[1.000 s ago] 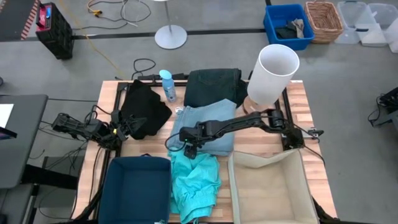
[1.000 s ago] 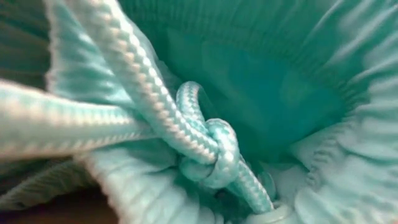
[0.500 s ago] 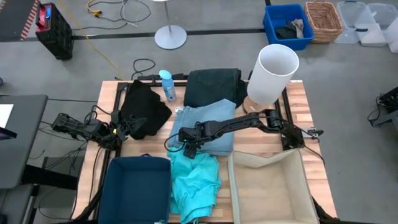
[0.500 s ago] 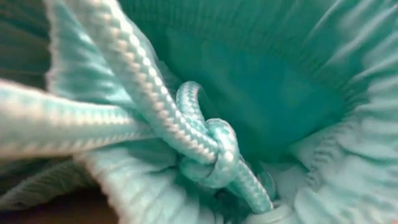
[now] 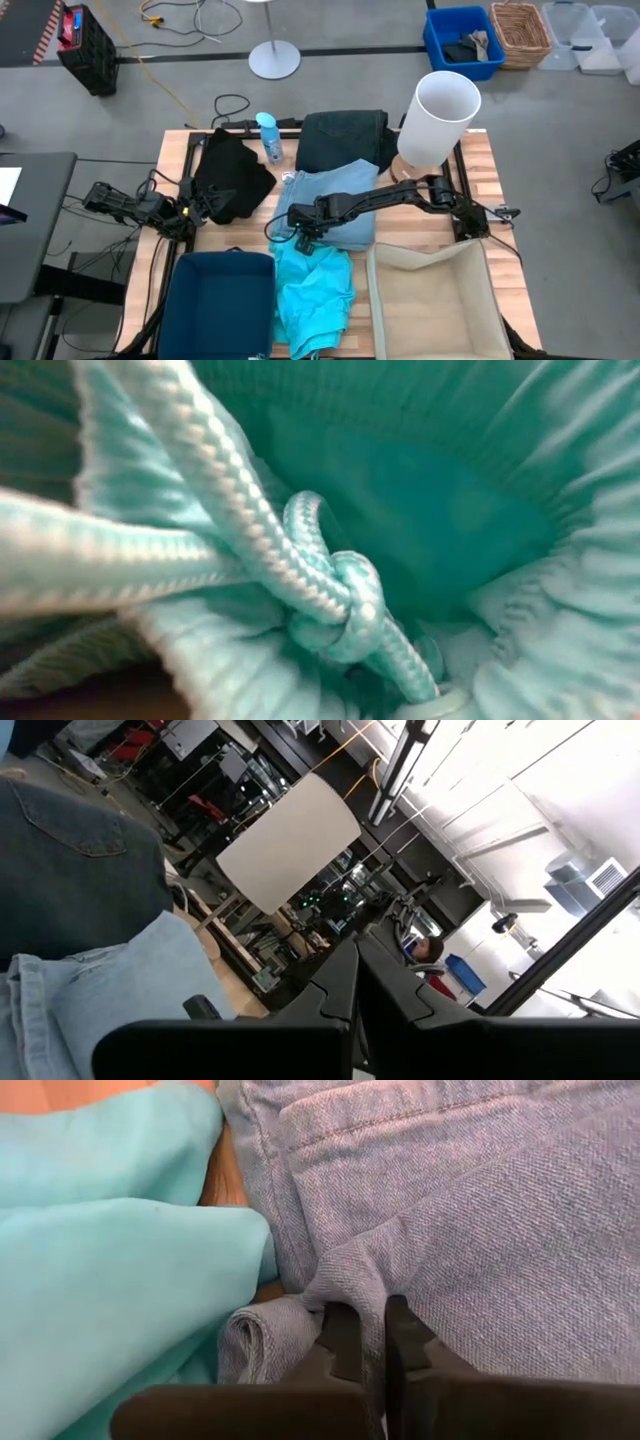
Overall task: Sort clothes
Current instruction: Put the light blue jeans into the blue laundry organizer
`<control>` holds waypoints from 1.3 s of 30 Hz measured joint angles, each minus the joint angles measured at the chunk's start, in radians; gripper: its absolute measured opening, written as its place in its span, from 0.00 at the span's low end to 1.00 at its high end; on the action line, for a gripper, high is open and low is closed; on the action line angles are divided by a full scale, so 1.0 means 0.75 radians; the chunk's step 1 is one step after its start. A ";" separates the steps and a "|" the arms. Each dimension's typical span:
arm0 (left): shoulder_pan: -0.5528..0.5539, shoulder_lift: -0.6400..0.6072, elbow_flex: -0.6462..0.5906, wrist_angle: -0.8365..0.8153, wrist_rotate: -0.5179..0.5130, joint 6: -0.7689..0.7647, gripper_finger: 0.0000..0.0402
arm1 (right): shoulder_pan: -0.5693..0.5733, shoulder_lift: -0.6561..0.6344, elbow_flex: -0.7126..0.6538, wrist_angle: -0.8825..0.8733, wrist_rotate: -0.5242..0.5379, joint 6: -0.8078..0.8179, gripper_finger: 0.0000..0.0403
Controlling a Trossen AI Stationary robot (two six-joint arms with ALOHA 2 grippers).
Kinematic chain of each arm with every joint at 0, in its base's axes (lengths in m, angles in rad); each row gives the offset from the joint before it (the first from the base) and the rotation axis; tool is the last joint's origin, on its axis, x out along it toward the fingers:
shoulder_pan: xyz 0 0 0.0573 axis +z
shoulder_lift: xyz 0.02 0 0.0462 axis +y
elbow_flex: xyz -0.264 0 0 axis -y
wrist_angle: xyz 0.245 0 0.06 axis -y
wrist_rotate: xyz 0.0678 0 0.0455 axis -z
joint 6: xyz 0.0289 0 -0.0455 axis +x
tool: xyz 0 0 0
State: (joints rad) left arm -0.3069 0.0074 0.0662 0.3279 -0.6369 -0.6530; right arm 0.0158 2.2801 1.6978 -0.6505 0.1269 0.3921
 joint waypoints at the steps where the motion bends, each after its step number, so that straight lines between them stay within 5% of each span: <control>1: 0.000 0.000 0.000 -0.006 0.000 -0.007 0.01 | -0.001 -0.013 -0.001 -0.003 0.000 0.008 0.02; 26: 0.000 0.000 0.000 -0.078 -0.001 -0.017 0.01 | -0.017 -0.505 -0.013 0.033 0.301 -0.011 0.00; 39: 0.000 0.000 0.000 -0.115 -0.002 -0.033 0.01 | -0.016 -0.805 -0.009 0.304 0.360 -0.116 0.00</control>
State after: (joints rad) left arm -0.3069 0.0074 0.0662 0.2417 -0.6383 -0.6781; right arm 0.0036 1.6765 1.6913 -0.4226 0.3969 0.3050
